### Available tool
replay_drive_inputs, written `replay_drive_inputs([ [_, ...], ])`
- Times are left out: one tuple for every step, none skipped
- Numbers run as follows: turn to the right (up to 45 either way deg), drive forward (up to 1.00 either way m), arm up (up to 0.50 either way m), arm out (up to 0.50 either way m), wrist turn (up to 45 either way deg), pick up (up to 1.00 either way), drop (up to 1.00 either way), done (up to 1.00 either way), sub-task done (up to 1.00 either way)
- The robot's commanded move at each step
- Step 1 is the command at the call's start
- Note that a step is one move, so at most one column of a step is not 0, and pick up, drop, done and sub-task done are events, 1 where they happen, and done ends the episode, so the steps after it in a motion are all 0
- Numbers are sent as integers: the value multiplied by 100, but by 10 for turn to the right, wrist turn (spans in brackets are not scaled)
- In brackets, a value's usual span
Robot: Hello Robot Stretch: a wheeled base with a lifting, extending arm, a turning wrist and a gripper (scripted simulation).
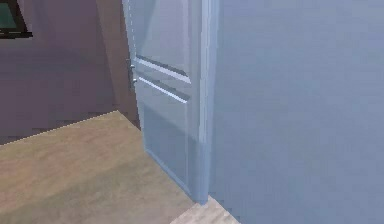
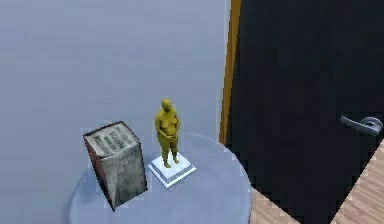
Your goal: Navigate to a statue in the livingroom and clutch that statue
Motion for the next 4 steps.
replay_drive_inputs([
  [0,0,38,0,0,0,0,0,0],
  [0,0,0,24,0,0,0,0,0],
  [0,0,0,0,450,0,0,0,0],
  [0,0,0,0,450,0,0,0,0],
])
